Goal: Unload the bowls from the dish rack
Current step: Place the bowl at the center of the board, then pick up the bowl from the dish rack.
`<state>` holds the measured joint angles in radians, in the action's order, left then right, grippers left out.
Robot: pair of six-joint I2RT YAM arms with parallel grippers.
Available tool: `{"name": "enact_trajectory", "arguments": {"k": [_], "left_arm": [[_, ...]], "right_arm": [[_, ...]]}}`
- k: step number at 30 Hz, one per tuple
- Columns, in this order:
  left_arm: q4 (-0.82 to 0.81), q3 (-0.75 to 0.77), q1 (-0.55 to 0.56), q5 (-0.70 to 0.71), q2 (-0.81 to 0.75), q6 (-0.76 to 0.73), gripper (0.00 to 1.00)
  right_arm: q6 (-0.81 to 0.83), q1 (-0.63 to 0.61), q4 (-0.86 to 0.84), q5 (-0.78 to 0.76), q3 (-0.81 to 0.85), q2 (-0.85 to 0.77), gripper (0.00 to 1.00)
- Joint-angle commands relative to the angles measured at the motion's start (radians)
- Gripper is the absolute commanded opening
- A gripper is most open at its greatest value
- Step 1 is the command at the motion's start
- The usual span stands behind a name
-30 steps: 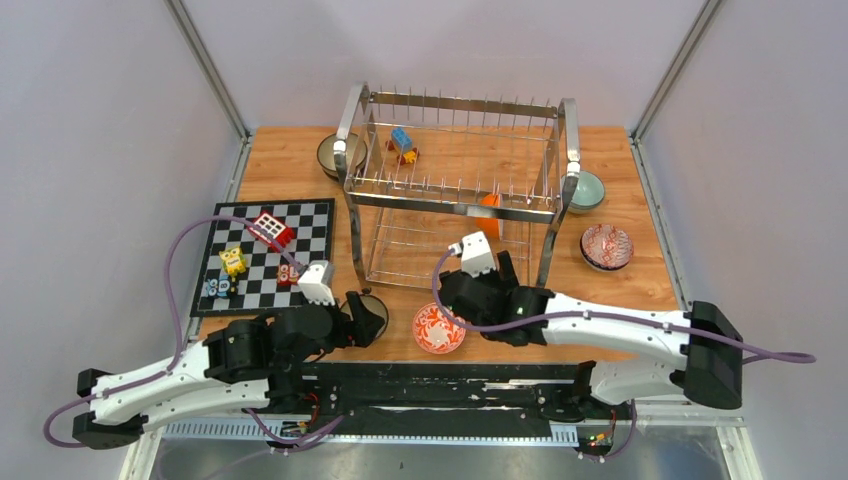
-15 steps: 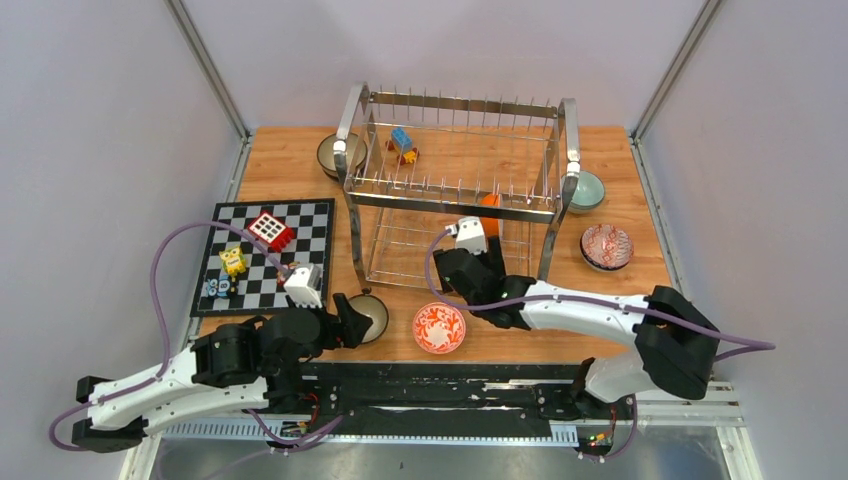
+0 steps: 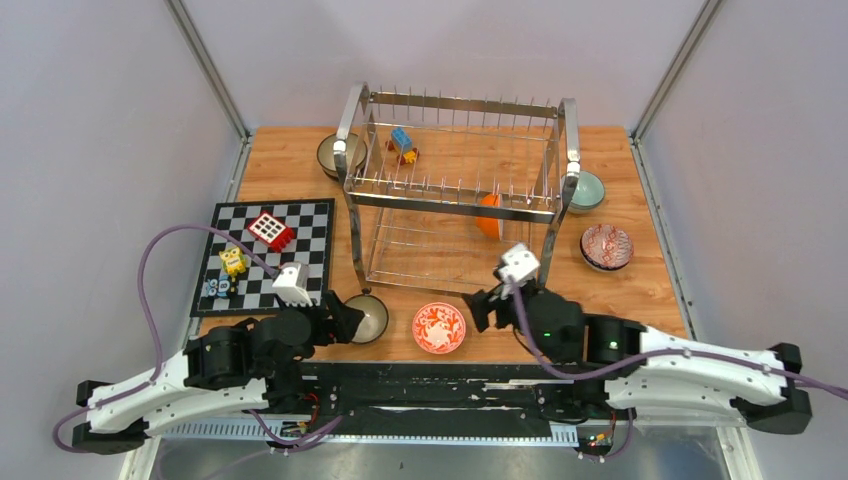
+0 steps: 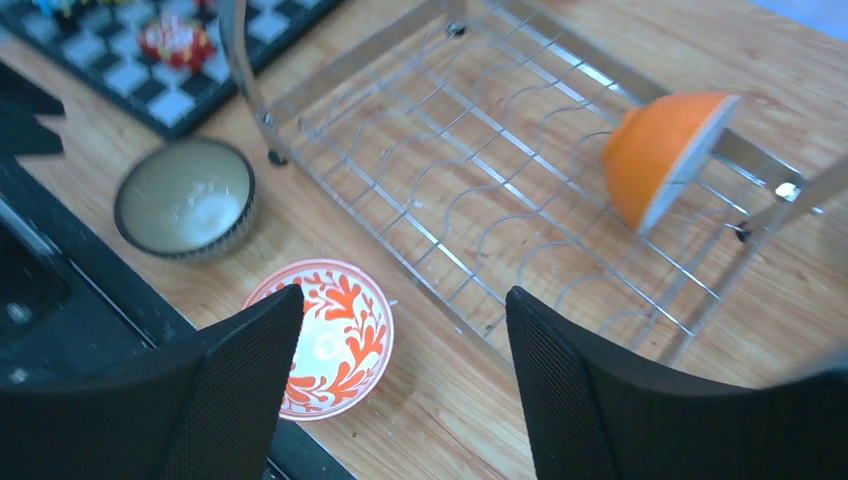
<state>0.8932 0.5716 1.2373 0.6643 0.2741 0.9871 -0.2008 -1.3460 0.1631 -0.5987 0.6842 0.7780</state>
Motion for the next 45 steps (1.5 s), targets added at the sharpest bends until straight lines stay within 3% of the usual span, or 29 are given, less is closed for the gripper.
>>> {"name": "enact_trajectory", "arguments": {"k": [1,7,10,15,22,25,29,32,35,38,41,45], "left_arm": [[-0.004,0.034,-0.007,0.071,0.021,-0.025,0.89],[0.018,0.061,-0.007,0.077,0.027,-0.025,0.88],[0.028,0.068,-0.007,0.077,0.025,-0.022,0.88],[0.011,0.057,-0.007,0.08,0.026,-0.026,0.88],[-0.042,0.029,-0.007,0.065,0.062,-0.028,0.88],[-0.064,0.023,-0.007,0.059,0.081,-0.035,0.88],[-0.09,0.023,-0.007,0.044,0.102,-0.045,0.88],[-0.082,0.031,-0.007,0.038,0.105,-0.043,0.88],[-0.075,0.027,-0.007,0.04,0.091,-0.038,0.88],[-0.077,0.021,-0.007,0.049,0.074,-0.042,0.88],[-0.076,0.021,-0.007,0.055,0.062,-0.049,0.88],[-0.07,0.016,-0.007,0.054,0.059,-0.042,0.88]], "right_arm": [[-0.019,-0.006,0.09,-0.114,-0.037,-0.22,0.72],[0.11,-0.006,-0.026,-0.04,0.005,-0.414,0.65],[0.172,-0.007,-0.053,-0.022,0.095,-0.429,0.65],[0.327,-0.007,-0.124,-0.076,0.224,-0.373,0.7],[0.563,0.027,-0.217,-0.285,0.501,-0.109,0.78],[0.492,0.167,-0.127,-0.231,0.643,0.027,0.78],[0.224,0.531,0.138,0.045,0.887,0.21,0.79],[0.119,0.724,0.074,0.171,0.905,0.233,0.78],[0.025,0.869,0.073,0.155,0.935,0.271,0.78],[-0.18,1.111,0.133,0.212,0.854,0.267,0.75],[-0.368,1.403,0.147,0.363,0.677,0.218,0.73],[-0.418,1.491,0.085,0.462,0.427,0.167,0.7]]}}
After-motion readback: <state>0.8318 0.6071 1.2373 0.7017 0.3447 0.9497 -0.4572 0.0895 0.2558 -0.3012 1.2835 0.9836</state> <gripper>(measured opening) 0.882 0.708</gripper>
